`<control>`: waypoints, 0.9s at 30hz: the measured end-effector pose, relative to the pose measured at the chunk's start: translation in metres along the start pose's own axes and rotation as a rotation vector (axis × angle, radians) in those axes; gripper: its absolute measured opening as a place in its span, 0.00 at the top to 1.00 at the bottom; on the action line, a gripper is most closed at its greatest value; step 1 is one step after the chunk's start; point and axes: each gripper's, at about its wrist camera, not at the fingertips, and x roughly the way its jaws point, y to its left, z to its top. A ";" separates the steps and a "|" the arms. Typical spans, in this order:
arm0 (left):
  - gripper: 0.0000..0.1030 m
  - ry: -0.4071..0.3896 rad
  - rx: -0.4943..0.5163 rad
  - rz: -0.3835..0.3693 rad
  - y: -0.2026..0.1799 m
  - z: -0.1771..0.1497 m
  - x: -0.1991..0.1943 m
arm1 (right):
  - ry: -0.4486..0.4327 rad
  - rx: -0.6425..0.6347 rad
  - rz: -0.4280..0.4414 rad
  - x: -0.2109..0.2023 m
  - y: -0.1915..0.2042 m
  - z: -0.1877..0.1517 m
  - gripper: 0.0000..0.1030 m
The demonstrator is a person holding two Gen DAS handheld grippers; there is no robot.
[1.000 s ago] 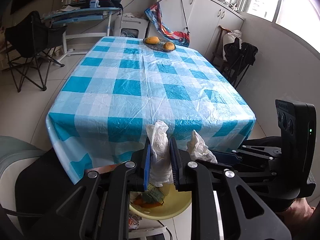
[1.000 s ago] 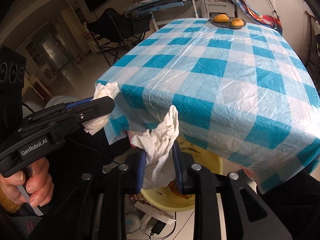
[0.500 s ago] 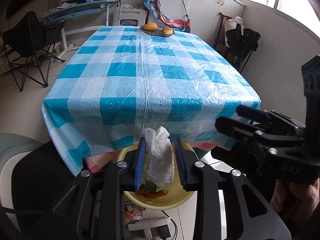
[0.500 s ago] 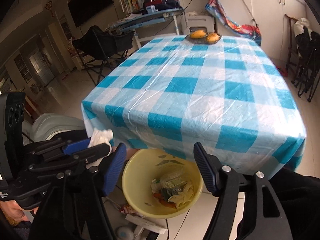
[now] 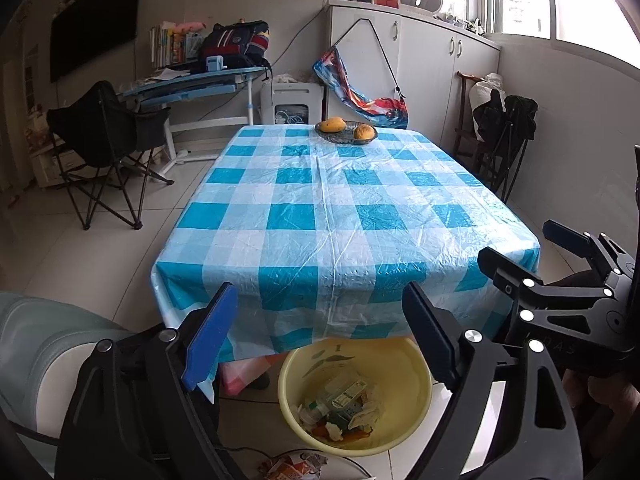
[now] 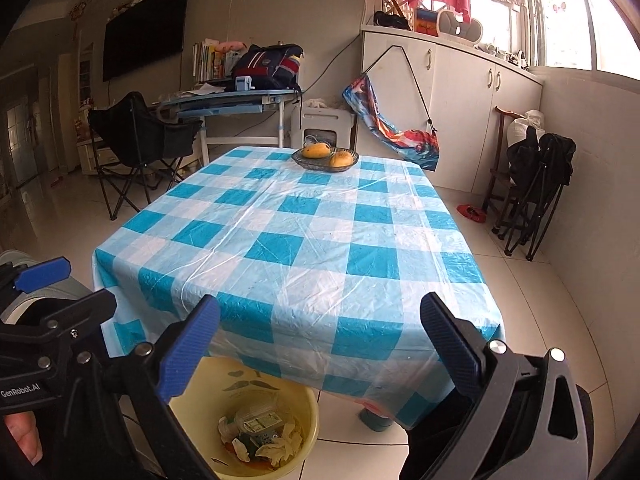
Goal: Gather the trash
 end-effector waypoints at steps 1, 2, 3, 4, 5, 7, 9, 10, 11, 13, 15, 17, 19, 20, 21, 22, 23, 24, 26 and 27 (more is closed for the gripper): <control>0.20 -0.007 -0.001 0.005 0.001 0.000 -0.001 | 0.001 -0.005 -0.001 0.000 0.003 -0.001 0.07; 0.20 -0.015 -0.001 0.011 0.001 0.001 -0.003 | 0.000 -0.010 -0.004 0.000 0.004 -0.001 0.07; 0.19 -0.023 -0.002 0.016 0.002 0.001 -0.004 | -0.005 -0.016 -0.008 -0.001 0.005 -0.001 0.07; 0.18 -0.033 -0.003 0.022 0.002 0.001 -0.006 | -0.011 -0.019 -0.010 -0.002 0.006 -0.001 0.07; 0.17 -0.042 -0.005 0.028 0.003 0.002 -0.008 | -0.016 -0.022 -0.012 -0.002 0.007 -0.001 0.07; 0.15 -0.058 -0.015 0.039 0.006 0.004 -0.011 | -0.031 -0.022 -0.013 -0.004 0.007 0.000 0.07; 0.14 -0.072 -0.027 0.052 0.008 0.004 -0.013 | -0.046 -0.022 -0.020 -0.007 0.007 0.001 0.07; 0.14 -0.077 -0.032 0.059 0.009 0.005 -0.013 | -0.052 -0.019 -0.022 -0.007 0.006 0.002 0.07; 0.13 -0.080 -0.036 0.066 0.010 0.005 -0.013 | -0.057 -0.015 -0.026 -0.008 0.005 0.002 0.07; 0.13 -0.081 -0.038 0.078 0.011 0.005 -0.012 | -0.072 -0.002 -0.034 -0.011 0.003 0.003 0.07; 0.12 -0.082 -0.037 0.086 0.011 0.005 -0.011 | -0.091 0.010 -0.046 -0.015 0.000 0.005 0.07; 0.12 -0.088 -0.032 0.091 0.010 0.004 -0.013 | -0.112 0.017 -0.056 -0.019 -0.003 0.007 0.07; 0.11 -0.092 -0.024 0.097 0.009 0.004 -0.014 | -0.129 0.020 -0.060 -0.024 -0.005 0.007 0.07; 0.11 -0.094 -0.019 0.099 0.007 0.004 -0.014 | -0.136 0.021 -0.061 -0.027 -0.005 0.008 0.07; 0.10 -0.096 -0.014 0.100 0.005 0.004 -0.014 | -0.144 0.022 -0.061 -0.029 -0.006 0.008 0.07; 0.10 -0.098 -0.007 0.102 0.003 0.004 -0.014 | -0.150 0.022 -0.061 -0.030 -0.006 0.008 0.07; 0.09 -0.099 0.001 0.105 0.001 0.003 -0.015 | -0.155 0.022 -0.061 -0.032 -0.007 0.007 0.07; 0.09 -0.101 0.009 0.107 -0.002 0.004 -0.015 | -0.158 0.021 -0.060 -0.033 -0.007 0.007 0.07; 0.09 -0.108 0.025 0.111 -0.007 0.004 -0.017 | -0.162 0.022 -0.055 -0.034 -0.008 0.007 0.07; 0.09 -0.114 0.033 0.112 -0.010 0.005 -0.018 | -0.165 0.024 -0.053 -0.035 -0.009 0.007 0.07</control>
